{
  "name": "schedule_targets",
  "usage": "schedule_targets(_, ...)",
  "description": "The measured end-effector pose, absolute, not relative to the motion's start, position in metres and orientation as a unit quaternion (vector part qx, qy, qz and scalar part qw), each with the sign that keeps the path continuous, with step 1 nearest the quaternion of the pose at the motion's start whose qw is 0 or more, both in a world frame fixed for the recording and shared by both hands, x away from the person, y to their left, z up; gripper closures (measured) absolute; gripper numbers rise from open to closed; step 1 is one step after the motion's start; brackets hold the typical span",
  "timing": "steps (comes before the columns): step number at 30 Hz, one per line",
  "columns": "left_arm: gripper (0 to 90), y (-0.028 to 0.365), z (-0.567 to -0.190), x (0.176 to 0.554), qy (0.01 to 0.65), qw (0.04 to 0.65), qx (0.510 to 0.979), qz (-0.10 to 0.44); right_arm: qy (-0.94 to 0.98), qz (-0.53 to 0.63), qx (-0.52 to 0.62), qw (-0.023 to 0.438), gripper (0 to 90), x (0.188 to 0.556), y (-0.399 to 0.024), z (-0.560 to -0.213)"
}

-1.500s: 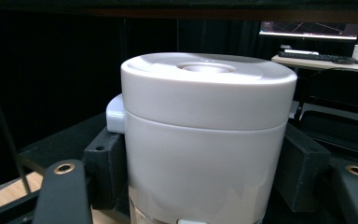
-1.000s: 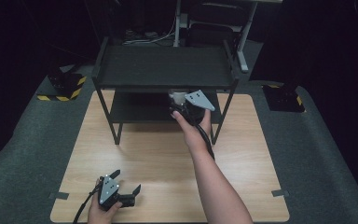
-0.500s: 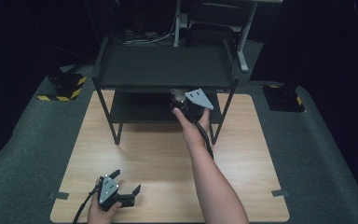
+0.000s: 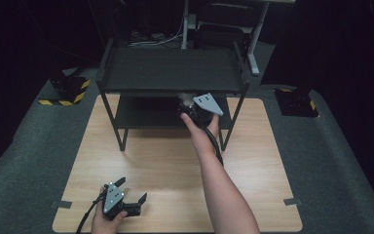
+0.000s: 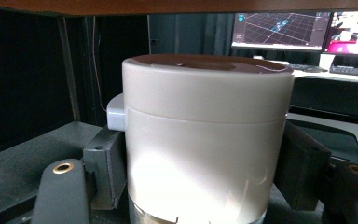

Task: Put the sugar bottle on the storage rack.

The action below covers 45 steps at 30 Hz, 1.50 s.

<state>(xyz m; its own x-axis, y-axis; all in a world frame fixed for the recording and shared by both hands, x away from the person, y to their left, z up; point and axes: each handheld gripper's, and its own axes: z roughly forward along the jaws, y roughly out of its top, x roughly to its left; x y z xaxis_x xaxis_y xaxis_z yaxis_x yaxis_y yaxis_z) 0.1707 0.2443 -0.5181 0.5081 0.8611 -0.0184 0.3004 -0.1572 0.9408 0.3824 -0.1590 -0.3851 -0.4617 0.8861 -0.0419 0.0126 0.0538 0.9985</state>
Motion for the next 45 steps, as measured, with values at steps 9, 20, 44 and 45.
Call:
schedule_targets(9,0.5,0.245,-0.518,0.171,0.411,0.504,0.707,0.277,0.639,0.581,0.353,0.359,21.2,0.383,-0.164,-0.379)
schedule_targets(20,0.5,0.245,-0.518,0.171,0.412,0.505,0.706,0.276,0.646,0.582,0.347,0.350,0.5,0.373,-0.175,-0.378)
schedule_targets(44,0.5,0.244,-0.519,0.171,0.411,0.505,0.707,0.278,0.653,0.608,0.311,0.328,0.5,0.303,-0.240,-0.426)
schedule_targets(45,0.5,0.244,-0.519,0.171,0.410,0.505,0.707,0.279,0.655,0.607,0.306,0.329,0.5,0.297,-0.246,-0.431)
